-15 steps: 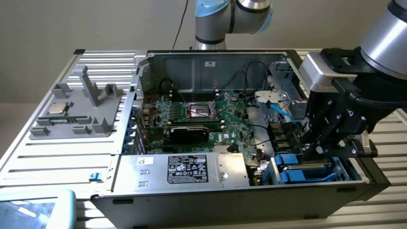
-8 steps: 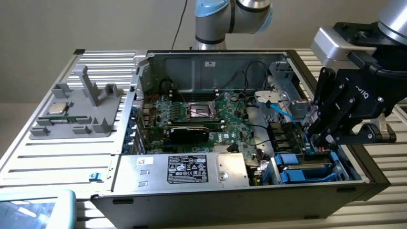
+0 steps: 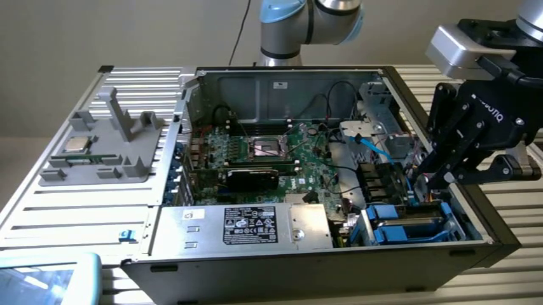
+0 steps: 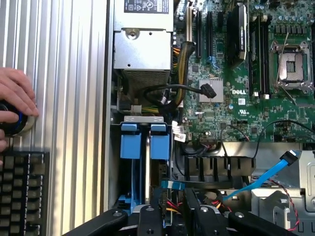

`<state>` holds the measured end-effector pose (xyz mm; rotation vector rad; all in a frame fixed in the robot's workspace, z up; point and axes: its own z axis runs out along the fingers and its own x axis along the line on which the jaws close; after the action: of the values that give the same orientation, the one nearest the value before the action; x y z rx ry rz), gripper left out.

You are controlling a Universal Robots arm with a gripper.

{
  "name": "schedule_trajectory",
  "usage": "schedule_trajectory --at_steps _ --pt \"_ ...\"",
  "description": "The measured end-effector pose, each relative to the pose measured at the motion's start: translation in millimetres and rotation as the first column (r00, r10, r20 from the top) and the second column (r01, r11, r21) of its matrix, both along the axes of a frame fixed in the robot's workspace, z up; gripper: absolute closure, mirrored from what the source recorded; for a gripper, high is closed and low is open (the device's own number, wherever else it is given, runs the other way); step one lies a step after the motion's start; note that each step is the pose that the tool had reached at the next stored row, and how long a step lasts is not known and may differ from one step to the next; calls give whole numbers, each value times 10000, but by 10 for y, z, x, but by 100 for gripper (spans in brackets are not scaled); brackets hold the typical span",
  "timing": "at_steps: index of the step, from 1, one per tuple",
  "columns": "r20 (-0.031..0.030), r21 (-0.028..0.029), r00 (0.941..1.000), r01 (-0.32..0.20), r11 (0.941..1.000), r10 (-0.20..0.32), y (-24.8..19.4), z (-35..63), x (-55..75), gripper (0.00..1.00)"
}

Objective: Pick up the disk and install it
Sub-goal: 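Insert the second disk wire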

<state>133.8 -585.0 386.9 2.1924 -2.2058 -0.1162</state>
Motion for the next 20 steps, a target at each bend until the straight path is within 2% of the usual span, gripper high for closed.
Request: schedule_trajectory --at_steps 7,9,20 --pt "0 -21 10000 1 10000 -1 97 0 40 70" --pt "-18 -22 10000 -1 10000 1 98 0 44 70" --pt "-19 -23 10000 0 10000 0 99 1 44 70"
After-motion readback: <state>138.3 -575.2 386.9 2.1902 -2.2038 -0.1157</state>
